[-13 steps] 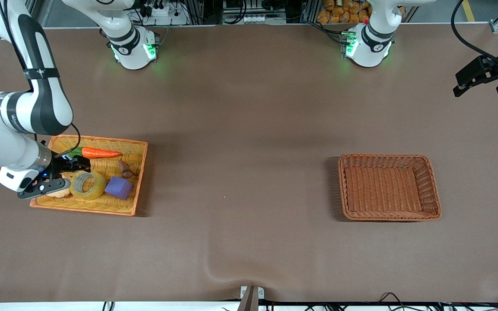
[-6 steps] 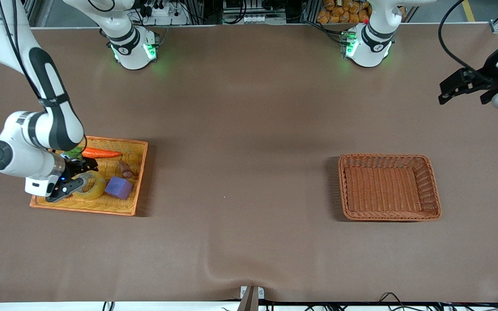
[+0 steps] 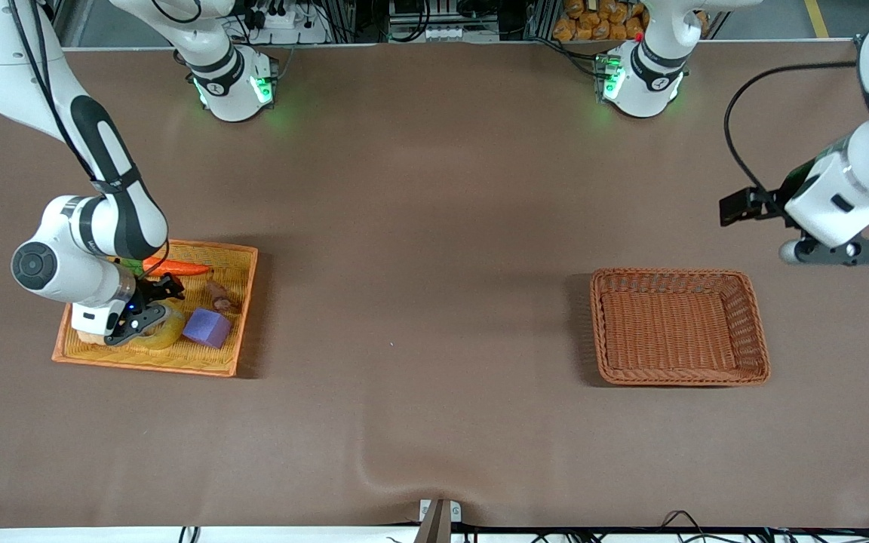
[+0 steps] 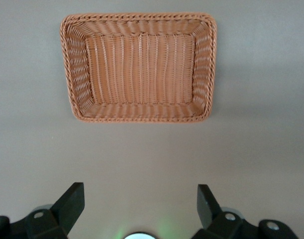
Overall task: Transfer tape with both arms
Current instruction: 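Reach the right gripper down to the yellow tape roll in the tray, then lift the tape with the right gripper while the left gripper approaches, then set the tape on the table with the right gripper and release, then grasp the tape with the left gripper while the right gripper withdraws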
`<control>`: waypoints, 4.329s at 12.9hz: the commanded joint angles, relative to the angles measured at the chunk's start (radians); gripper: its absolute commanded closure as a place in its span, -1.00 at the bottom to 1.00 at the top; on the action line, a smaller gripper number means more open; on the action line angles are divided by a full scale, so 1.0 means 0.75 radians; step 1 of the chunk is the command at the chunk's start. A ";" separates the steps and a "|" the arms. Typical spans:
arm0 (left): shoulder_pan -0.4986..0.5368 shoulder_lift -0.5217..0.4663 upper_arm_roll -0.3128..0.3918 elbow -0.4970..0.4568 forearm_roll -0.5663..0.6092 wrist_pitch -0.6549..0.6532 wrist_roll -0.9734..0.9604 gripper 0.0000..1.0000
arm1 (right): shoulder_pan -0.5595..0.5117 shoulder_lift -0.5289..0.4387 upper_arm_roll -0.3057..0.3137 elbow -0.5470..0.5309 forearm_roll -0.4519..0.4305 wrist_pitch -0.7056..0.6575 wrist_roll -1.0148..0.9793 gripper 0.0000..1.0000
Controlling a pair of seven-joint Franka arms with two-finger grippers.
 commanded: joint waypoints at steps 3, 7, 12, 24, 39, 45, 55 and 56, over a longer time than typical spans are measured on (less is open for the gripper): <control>-0.005 -0.018 0.005 0.035 -0.003 0.066 -0.022 -1.00 | -0.015 -0.049 0.012 0.094 -0.025 -0.233 0.009 1.00; 0.014 -0.026 -0.005 0.035 0.098 0.079 -0.008 -1.00 | 0.026 -0.108 0.018 0.214 -0.023 -0.461 0.010 1.00; 0.020 -0.041 -0.001 0.031 0.100 0.032 -0.012 -1.00 | 0.273 -0.117 0.020 0.592 -0.017 -0.893 0.278 1.00; 0.044 0.127 0.011 0.037 0.114 0.135 -0.018 -1.00 | 1.127 0.460 0.002 1.145 0.100 -0.560 1.672 1.00; -0.184 0.417 0.003 0.033 -0.385 0.387 -0.414 -1.00 | 1.027 0.168 -0.031 1.078 0.090 -0.754 1.760 -1.00; -0.493 0.542 0.009 0.035 -0.387 0.569 -0.772 -1.00 | 0.761 -0.151 -0.037 0.976 0.061 -0.982 1.438 -1.00; -0.872 0.785 0.064 0.037 -0.361 1.130 -1.190 -1.00 | 0.378 -0.597 -0.027 0.675 0.031 -1.159 0.985 -1.00; -0.878 0.810 0.064 0.037 -0.316 1.158 -1.192 -1.00 | 0.340 -0.616 -0.025 0.638 0.024 -1.150 0.967 -1.00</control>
